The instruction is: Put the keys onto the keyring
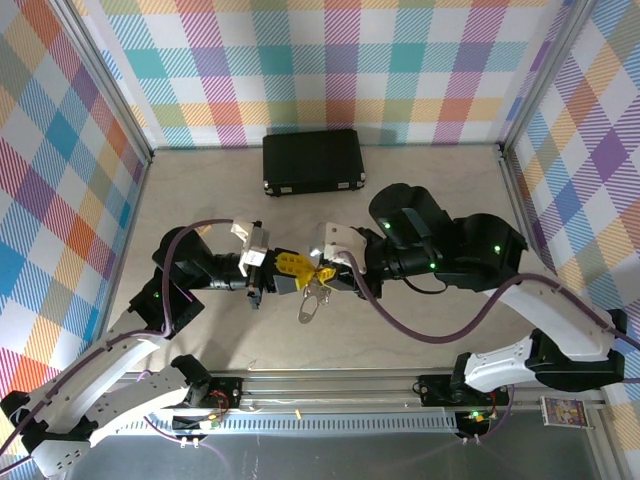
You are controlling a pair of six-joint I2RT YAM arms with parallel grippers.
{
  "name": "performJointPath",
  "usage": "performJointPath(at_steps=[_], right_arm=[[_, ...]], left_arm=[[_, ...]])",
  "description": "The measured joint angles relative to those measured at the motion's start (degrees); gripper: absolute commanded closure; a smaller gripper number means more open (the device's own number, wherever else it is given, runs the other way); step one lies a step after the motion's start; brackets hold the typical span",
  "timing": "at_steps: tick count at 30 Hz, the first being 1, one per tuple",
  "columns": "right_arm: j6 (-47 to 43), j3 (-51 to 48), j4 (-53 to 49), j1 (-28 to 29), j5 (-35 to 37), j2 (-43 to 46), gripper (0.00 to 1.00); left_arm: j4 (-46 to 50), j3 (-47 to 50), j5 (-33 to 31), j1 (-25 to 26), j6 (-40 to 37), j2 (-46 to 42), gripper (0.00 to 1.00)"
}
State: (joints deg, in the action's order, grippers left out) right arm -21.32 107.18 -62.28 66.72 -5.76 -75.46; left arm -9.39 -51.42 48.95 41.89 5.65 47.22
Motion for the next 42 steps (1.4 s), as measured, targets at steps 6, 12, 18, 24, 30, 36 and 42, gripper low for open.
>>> performJointPath(at_steps=[6, 12, 18, 24, 30, 36, 42], right_arm=[[1.9, -4.5, 5.5, 0.0, -1.0, 4.0, 1.00], [2.0, -5.3, 6.3, 0.0, -1.2, 4.3, 1.00], [1.4, -2.7, 2.9, 0.1, -0.4, 1.6, 1.00], [-0.2, 3.0, -3.5, 0.2, 0.2, -3.2, 1.00], [-0.6, 7.4, -8.7, 0.2, 0.8, -6.9, 1.00], [-0.6, 7.3, -9.1, 0.5, 1.3, -6.9, 0.93], [-0.6, 4.0, -3.9, 1.3, 0.5, -3.4, 0.86]], left_arm=[[-15.2, 4.1, 1.9, 0.1, 9.9, 1.3, 1.00], [-16.9, 5.0, 1.9, 0.3, 10.9, 1.0, 1.00], [-6.8, 3.5, -0.4, 0.3, 3.7, -0.8, 0.82], [9.2, -1.7, -3.2, 0.3, -6.2, -1.0, 0.91], [19.0, -5.1, -3.5, 0.4, -13.1, -0.7, 1.00], [19.4, -5.1, -3.5, 0.4, -13.6, -0.8, 1.00], [14.9, -5.1, -1.6, 0.4, -9.2, -1.3, 1.00]])
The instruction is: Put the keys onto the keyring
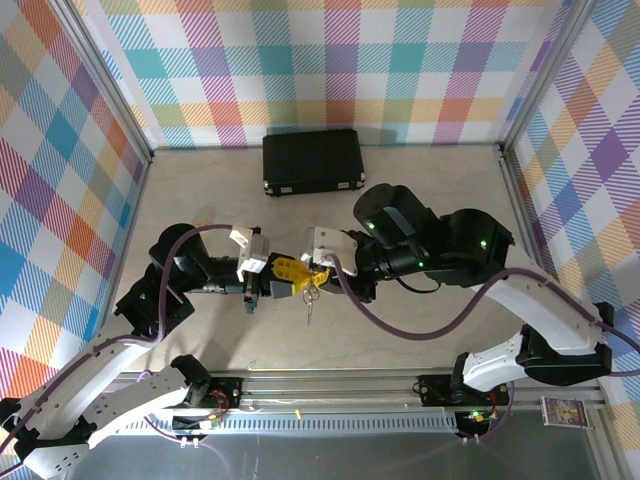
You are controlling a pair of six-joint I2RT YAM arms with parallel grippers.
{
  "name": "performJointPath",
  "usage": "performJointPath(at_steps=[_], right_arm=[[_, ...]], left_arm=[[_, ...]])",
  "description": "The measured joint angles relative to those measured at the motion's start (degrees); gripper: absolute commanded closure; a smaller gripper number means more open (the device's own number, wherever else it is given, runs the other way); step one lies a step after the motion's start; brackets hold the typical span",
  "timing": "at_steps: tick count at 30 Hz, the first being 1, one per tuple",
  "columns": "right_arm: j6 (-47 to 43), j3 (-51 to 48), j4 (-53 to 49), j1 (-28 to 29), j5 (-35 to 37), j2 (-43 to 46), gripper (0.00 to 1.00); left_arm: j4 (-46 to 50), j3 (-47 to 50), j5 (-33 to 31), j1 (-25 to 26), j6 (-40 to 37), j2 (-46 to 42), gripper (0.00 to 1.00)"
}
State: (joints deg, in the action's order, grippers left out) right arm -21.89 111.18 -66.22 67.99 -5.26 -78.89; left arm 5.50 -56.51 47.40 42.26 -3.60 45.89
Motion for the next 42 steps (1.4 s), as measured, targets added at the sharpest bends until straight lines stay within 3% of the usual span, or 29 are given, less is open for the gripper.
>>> performJointPath(at_steps=[5, 11, 18, 27, 36, 42], right_arm=[[0.2, -0.6, 3.3, 0.1, -2.6, 2.4, 0.84], [1.3, -1.8, 5.8, 0.1, -4.2, 4.1, 0.97], [1.7, -1.8, 6.5, 0.3, -5.0, 4.1, 0.94], [1.7, -1.8, 6.8, 0.3, -5.3, 3.7, 0.97], [1.7, -1.8, 6.8, 0.3, -5.3, 3.6, 0.88], [2.4, -3.9, 7.0, 0.4, -5.3, 5.4, 0.69]], left_arm=[[-10.8, 1.2, 2.3, 0.0, 7.7, 0.0, 1.00], [-21.4, 4.0, 4.3, 0.0, 15.6, 0.0, 1.00], [-26.5, 6.3, 4.4, 0.0, 19.1, -0.8, 1.00], [-29.9, 7.4, 4.5, 0.0, 21.9, -0.7, 1.00], [-33.0, 8.4, 4.5, 0.0, 24.0, -0.5, 1.00], [-34.9, 8.4, 4.0, 0.0, 25.0, -0.2, 1.00]])
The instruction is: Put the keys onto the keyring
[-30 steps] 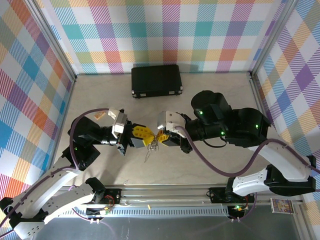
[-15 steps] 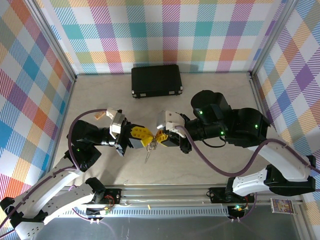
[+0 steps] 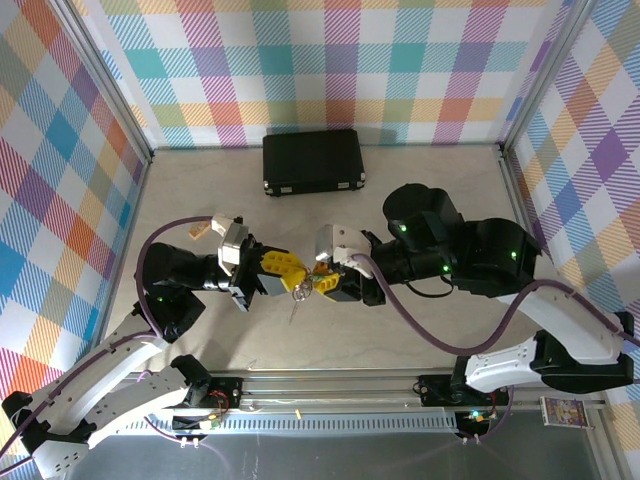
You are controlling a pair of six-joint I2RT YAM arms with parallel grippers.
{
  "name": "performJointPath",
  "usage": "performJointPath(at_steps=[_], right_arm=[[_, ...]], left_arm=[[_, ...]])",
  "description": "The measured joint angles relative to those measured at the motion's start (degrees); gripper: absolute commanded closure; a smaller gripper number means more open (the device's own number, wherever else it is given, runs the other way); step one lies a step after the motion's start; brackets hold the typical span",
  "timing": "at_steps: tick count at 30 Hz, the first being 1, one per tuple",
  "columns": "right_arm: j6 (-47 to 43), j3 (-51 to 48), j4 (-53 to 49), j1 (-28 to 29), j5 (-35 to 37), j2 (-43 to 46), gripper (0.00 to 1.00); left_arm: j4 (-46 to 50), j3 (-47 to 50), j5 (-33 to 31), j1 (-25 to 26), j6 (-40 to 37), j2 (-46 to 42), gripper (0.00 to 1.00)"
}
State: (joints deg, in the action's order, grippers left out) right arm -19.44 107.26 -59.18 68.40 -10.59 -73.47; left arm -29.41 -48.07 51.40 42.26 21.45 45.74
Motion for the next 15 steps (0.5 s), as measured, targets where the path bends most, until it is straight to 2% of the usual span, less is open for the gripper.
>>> performJointPath(at_steps=[9, 10, 12, 15], right_arm=[[2.6, -9.3, 3.7, 1.2, 0.5, 6.6, 0.57], [2.8, -9.7, 4.2, 1.4, 0.8, 6.8, 0.54], [3.5, -10.4, 5.6, 1.5, 1.4, 7.2, 0.38], [4.3, -11.5, 7.8, 1.7, 2.2, 7.4, 0.30]], left_arm=[[-1.0, 0.0, -0.5, 0.0, 0.3, 0.0, 1.00], [-1.0, 0.0, -0.5, 0.0, 0.3, 0.0, 1.00], [-1.0, 0.0, -0.7, 0.0, 0.3, 0.0, 1.00], [-1.0, 0.0, -1.0, 0.0, 0.4, 0.0, 1.00]])
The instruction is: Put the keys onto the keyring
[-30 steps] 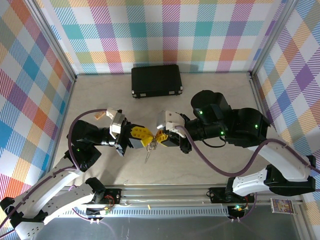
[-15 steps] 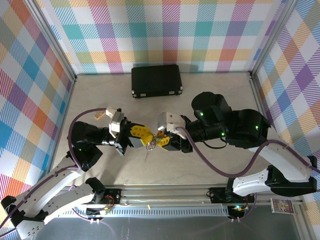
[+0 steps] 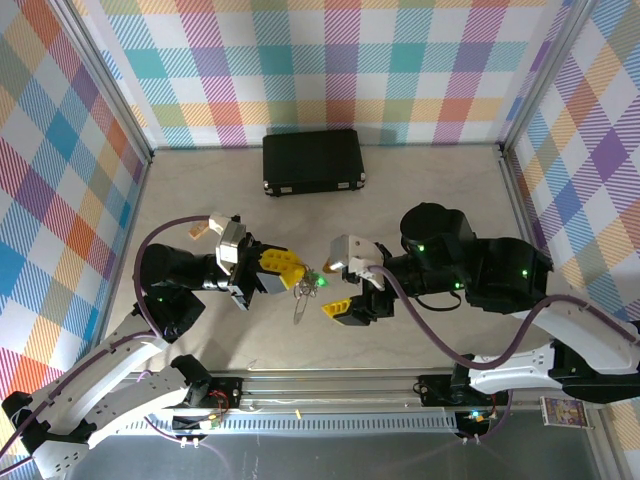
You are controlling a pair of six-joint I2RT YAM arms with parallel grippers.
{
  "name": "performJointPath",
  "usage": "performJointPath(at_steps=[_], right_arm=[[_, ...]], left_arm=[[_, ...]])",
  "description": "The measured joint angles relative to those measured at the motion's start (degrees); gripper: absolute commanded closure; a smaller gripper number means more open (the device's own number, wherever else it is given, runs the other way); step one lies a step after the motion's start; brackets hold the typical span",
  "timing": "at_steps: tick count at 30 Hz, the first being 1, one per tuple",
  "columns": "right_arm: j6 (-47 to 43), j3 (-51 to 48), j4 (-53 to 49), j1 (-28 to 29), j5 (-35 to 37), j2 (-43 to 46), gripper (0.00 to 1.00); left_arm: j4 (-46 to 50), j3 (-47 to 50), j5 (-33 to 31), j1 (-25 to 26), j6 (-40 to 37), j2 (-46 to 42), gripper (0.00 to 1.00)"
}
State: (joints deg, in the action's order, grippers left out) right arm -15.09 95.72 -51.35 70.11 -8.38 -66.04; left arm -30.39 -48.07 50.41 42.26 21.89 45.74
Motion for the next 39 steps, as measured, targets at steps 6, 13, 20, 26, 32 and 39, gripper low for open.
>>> performJointPath(at_steps=[6, 13, 20, 26, 32, 39], right_arm=[[1.0, -3.5, 4.1, 0.1, 0.9, 0.9, 0.36], [2.6, -5.4, 8.1, 0.2, 1.3, 1.6, 0.66], [3.3, -7.0, 9.8, 0.2, 1.9, 2.8, 0.71], [3.8, -7.0, 9.8, 0.2, 2.6, 2.4, 0.69], [4.0, -7.0, 10.7, 0.3, 3.5, 1.2, 0.71], [4.0, -7.0, 12.3, 0.3, 4.1, 0.5, 0.80]], left_arm=[[0.0, 0.0, -0.1, 0.0, 0.2, 0.2, 1.00], [0.0, 0.0, -0.6, 0.0, 0.7, 0.3, 1.00], [0.0, 0.0, -0.6, 0.0, 0.9, 0.3, 1.00], [0.0, 0.0, -1.3, 0.0, 0.9, 0.3, 1.00], [0.0, 0.0, -1.6, 0.0, 0.9, 0.3, 1.00], [0.2, 0.1, -1.6, 0.0, 0.8, 0.1, 1.00]])
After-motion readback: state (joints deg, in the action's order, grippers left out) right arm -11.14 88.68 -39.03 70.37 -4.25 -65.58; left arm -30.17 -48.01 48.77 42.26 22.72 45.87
